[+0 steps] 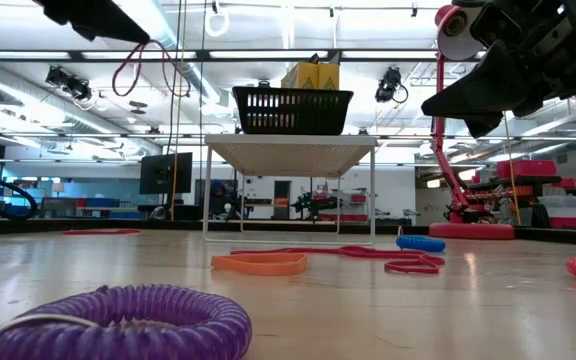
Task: Pick & Place Office Desk Supplies
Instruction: Put the red rubber band into the red bin on the shelf
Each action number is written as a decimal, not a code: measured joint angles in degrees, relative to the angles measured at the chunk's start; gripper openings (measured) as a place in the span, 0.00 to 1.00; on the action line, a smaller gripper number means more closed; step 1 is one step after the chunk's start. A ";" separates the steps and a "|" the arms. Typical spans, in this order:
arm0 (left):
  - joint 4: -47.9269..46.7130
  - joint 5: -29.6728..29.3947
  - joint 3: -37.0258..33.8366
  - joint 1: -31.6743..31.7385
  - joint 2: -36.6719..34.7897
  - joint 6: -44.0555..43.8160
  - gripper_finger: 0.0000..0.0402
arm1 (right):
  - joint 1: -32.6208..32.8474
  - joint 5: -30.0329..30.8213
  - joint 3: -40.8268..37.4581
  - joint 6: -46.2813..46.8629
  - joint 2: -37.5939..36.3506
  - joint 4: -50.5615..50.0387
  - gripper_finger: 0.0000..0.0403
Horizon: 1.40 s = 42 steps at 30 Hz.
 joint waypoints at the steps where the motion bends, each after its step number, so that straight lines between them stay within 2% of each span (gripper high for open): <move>1: 0.58 -0.75 0.01 0.69 0.00 0.28 0.01 | -0.01 0.01 0.01 0.01 -0.02 -0.01 0.01; 5: 4.61 -1.74 0.01 5.27 0.02 4.33 0.01 | -0.01 0.00 0.02 0.01 -0.01 -0.01 0.01; 7: 7.92 -0.08 -0.01 8.70 0.02 7.78 0.01 | 0.00 0.01 0.02 0.00 0.00 -0.01 0.01; 11: 14.32 6.41 0.08 17.51 0.02 14.67 0.01 | -0.01 0.02 0.01 0.01 0.00 -0.01 0.01; 23: 14.91 28.00 12.04 45.74 4.72 20.62 0.01 | -0.02 0.00 0.00 0.01 0.00 -0.01 0.01; 29: 22.15 37.09 16.91 55.79 12.99 21.31 0.01 | 0.00 0.00 0.01 0.02 0.00 -0.01 0.01; 33: 22.59 40.20 22.41 61.52 21.04 20.34 0.01 | 0.00 0.01 0.01 0.01 0.00 0.01 0.01; 39: 22.51 49.65 31.75 67.47 33.35 18.54 0.01 | 0.00 0.01 0.02 0.00 0.00 -0.01 0.01; 42: 22.48 51.27 36.25 69.25 39.22 17.76 0.01 | -0.02 0.01 0.01 0.01 -0.01 0.00 0.01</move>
